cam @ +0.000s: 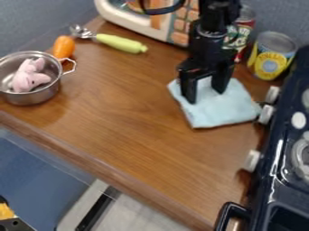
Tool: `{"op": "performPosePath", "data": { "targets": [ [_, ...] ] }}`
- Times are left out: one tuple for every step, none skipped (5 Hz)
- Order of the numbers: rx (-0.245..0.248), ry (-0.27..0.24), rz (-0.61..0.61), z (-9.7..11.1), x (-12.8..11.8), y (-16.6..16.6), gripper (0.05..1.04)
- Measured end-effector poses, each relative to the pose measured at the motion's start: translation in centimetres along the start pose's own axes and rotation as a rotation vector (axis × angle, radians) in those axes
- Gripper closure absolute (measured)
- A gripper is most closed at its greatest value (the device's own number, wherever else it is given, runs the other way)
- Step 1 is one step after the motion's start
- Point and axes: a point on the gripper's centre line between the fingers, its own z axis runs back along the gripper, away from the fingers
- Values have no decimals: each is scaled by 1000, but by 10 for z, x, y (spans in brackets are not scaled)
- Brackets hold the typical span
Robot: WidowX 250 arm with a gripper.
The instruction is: Moved the white cloth to the upper right corner of the table
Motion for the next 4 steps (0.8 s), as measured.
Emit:
{"op": "performPosePath", "data": {
  "targets": [
    [-15, -15, -32, 0, 0, -14, 83],
    [-15, -21, -46, 1, 6, -27, 82],
    [-16, -31, -48, 1, 10, -32, 81],
    [-11, -41, -31, 1, 12, -29, 83]
  ]
}}
